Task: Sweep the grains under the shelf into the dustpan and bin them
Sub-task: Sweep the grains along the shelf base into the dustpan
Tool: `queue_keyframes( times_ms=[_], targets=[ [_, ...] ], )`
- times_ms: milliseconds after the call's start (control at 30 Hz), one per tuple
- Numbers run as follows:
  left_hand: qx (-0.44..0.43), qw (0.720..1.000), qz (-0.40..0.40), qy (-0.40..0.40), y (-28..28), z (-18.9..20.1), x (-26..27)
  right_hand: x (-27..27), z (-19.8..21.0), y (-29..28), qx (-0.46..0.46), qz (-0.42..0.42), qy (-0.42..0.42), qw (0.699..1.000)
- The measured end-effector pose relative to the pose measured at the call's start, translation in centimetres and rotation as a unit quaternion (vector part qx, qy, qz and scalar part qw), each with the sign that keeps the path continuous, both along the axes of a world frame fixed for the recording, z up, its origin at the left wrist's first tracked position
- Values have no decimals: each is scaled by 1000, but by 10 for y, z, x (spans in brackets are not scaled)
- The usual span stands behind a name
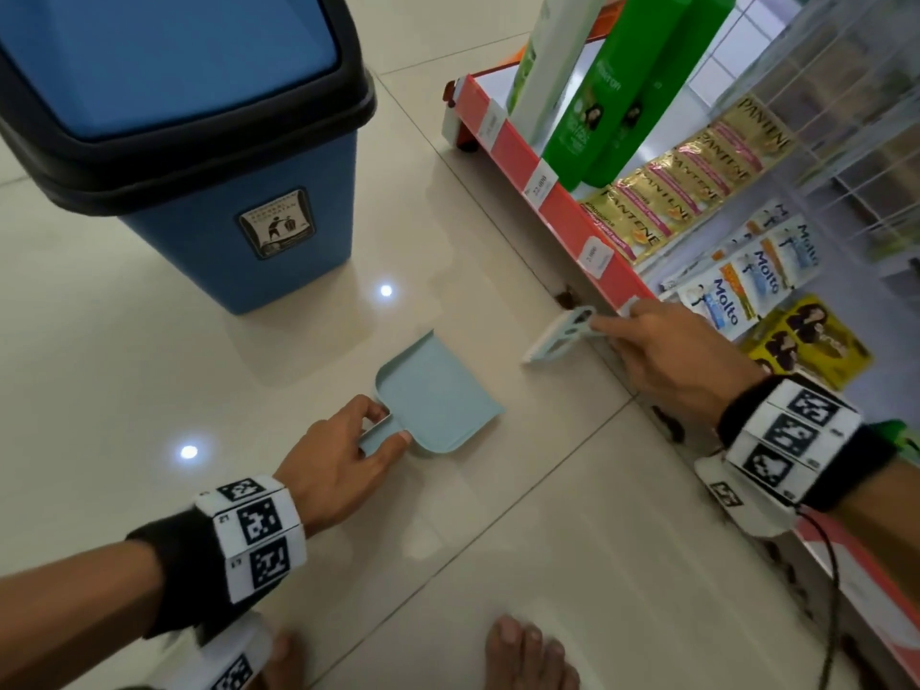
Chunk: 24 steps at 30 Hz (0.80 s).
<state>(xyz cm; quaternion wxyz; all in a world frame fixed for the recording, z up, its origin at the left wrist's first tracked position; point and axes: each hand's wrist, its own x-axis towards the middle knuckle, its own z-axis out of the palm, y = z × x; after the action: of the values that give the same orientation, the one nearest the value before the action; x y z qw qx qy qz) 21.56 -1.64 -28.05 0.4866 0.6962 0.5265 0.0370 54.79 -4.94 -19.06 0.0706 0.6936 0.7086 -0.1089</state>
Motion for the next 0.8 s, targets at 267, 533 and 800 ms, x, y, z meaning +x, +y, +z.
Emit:
queue_keyframes(
  times_ms=[267,533,800],
  targets=[
    [1,1000,-27,-1,7,-3,15,-51,-28,61,41,-73,-103,991],
    [3,999,-31,-22,18,0,28,-30,-23,19,-49,-158,-107,980],
    [-16,999,-8,-30,17,8,33,-29,3,6,66,-152,-11,986]
  ],
)
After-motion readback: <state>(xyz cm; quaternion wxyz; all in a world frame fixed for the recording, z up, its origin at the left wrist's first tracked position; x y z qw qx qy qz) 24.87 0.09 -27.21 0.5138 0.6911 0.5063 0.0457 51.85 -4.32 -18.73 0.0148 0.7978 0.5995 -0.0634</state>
